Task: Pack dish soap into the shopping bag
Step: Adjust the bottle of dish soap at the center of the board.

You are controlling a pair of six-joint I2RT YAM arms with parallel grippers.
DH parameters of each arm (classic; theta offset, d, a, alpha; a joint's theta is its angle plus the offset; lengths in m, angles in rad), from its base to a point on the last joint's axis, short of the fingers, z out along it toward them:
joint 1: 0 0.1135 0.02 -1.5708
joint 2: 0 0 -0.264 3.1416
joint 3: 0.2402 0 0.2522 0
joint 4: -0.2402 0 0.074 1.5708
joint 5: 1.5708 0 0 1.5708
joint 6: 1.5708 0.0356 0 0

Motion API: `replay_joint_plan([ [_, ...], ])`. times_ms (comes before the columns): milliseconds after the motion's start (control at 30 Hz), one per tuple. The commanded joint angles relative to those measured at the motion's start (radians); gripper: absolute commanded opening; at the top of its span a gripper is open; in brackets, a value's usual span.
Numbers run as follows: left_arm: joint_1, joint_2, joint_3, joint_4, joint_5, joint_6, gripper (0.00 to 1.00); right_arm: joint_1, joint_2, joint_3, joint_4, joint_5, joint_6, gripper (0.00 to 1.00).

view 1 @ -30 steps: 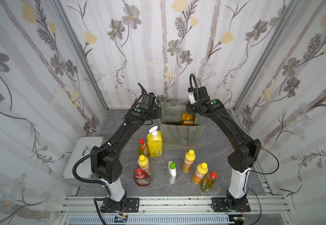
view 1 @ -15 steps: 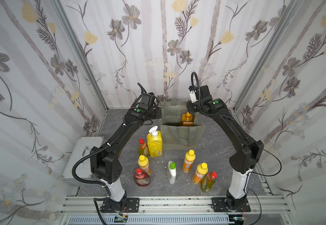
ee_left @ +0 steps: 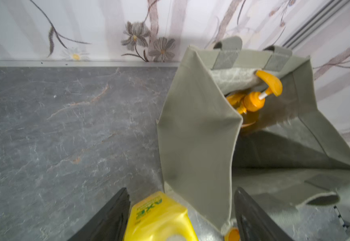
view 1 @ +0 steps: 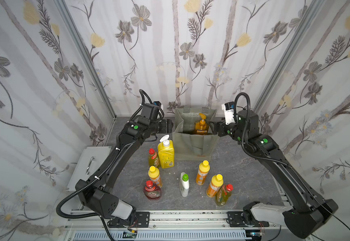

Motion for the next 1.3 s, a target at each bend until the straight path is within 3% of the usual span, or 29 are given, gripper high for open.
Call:
replay_joint_plan([
  [0,-0.034,-0.038,-0.011,-0.09,-0.051,0.068,0.81,-0.07,-0.122,-0.197,0.255,-0.029,0.085,0.89],
  [200,-0.051,-0.1,-0.038,-0.115,-0.081,-0.019,0.83,-0.188,-0.187,-0.348,0.356,-0.137,0.139,0.92],
  [467,-0.132,-0.116,-0.103,-0.102,-0.136,-0.063,0.68,-0.191,-0.17,-0.35,0.373,-0.176,0.14,0.9],
  [700,-0.135,-0.101,-0.149,-0.036,-0.263,-0.061,0.46,-0.19,-0.19,-0.35,0.363,-0.176,0.134,0.9],
  [967,-0.135,-0.102,-0.149,0.038,-0.206,-0.021,0.22,-0.192,-0.184,-0.348,0.365,-0.186,0.13,0.89],
  [1067,-0.132,-0.091,-0.149,0.042,-0.191,0.005,0.21,-0.191,-0.174,-0.347,0.364,-0.194,0.128,0.89],
  [1267,-0.135,-0.043,-0.149,0.041,-0.173,0.032,0.32,-0.19,-0.169,-0.346,0.366,-0.193,0.125,0.89],
])
